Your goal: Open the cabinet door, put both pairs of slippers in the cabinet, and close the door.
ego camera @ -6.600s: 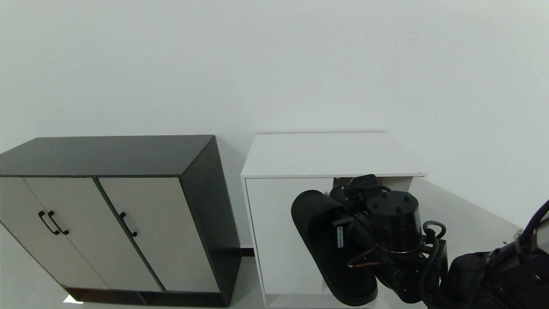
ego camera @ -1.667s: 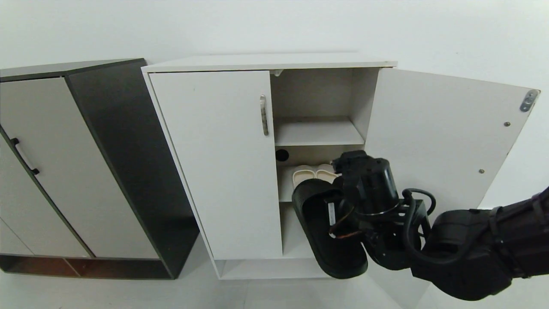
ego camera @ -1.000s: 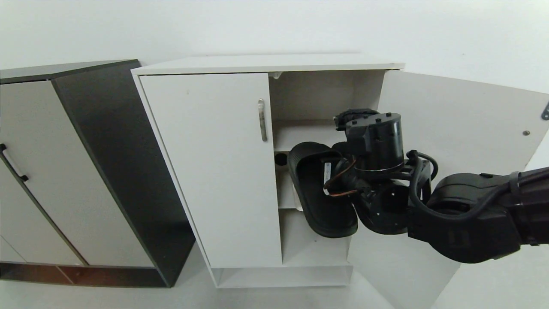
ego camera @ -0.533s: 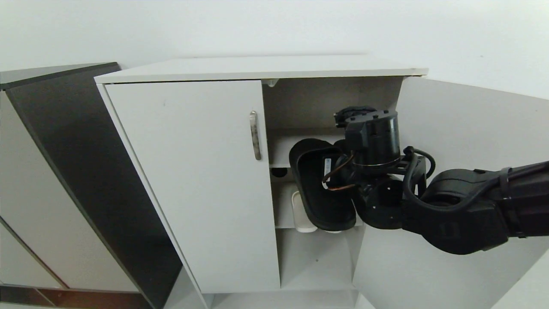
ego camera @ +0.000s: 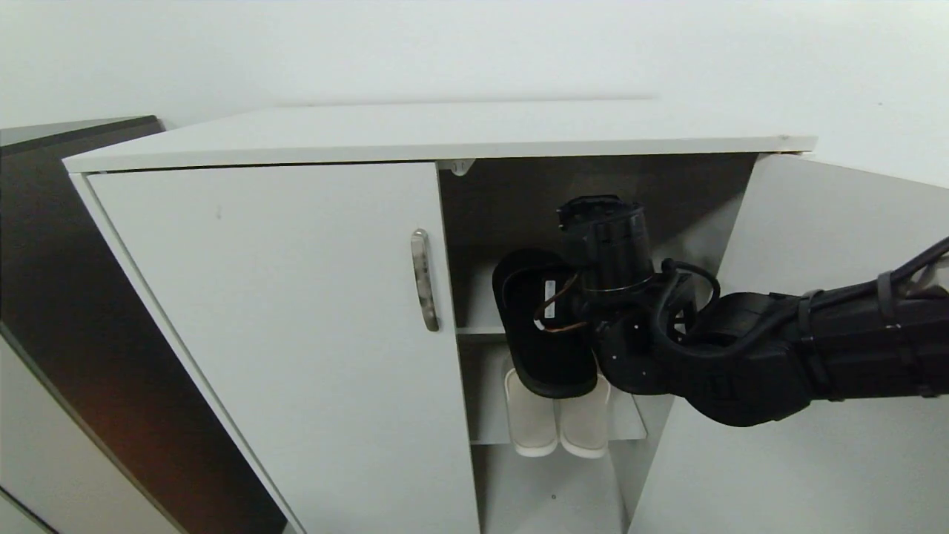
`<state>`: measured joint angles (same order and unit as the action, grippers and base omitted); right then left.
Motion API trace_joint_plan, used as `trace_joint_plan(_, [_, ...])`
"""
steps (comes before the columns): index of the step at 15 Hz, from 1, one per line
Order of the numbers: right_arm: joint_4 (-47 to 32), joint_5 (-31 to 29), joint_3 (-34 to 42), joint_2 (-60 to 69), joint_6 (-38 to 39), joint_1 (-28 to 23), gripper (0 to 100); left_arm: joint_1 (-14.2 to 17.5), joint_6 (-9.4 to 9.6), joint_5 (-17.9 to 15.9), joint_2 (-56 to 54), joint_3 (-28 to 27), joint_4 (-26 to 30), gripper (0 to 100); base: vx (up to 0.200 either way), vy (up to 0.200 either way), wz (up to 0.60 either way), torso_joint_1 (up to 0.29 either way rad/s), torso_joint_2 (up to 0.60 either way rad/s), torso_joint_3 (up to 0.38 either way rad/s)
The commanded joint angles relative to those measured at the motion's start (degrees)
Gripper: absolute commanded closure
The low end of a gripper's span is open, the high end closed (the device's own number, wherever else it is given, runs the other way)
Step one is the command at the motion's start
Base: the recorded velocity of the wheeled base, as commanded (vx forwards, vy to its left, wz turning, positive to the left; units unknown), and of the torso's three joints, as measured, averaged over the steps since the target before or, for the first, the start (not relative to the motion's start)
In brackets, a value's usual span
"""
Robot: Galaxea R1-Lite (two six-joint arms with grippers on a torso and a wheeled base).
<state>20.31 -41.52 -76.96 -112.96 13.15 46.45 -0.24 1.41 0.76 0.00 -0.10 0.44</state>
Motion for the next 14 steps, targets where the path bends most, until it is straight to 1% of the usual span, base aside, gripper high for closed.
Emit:
trace_joint_plan(1, [-0.01, 0.04, -0.12, -0.68, 0.12, -0.22, 100, -0.02, -0.01, 0.04, 0.00, 0.01, 0.00, 100, 0.000, 0.000, 0.00, 0.000, 0.00, 0.000])
trace_joint_plan(5, [0.08, 0.04, -1.18, -1.74, 0.56, -0.22, 100, -0.02, -0.01, 0.04, 0.09, 0.01, 0.00, 100, 0.000, 0.000, 0.00, 0.000, 0.00, 0.000])
trace_joint_plan(8, [-0.27, 0.04, -3.90, -3.67, 0.65, -0.57, 100, -0.02, -0.01, 0.04, 0.00, 0.01, 0.00, 100, 0.000, 0.000, 0.00, 0.000, 0.00, 0.000])
trace_joint_plan(11, [-4.49, 0.04, -9.88, -5.61, 1.44, -1.89, 100, -0.02, -0.01, 0.04, 0.09, 0.01, 0.00, 100, 0.000, 0.000, 0.00, 0.000, 0.00, 0.000])
trace_joint_plan(14, [-7.21, 0.04, -13.13, -6.57, 1.35, -2.50, 100, -0.02, -0.01, 0.04, 0.09, 0.01, 0.00, 100, 0.000, 0.000, 0.00, 0.000, 0.00, 0.000])
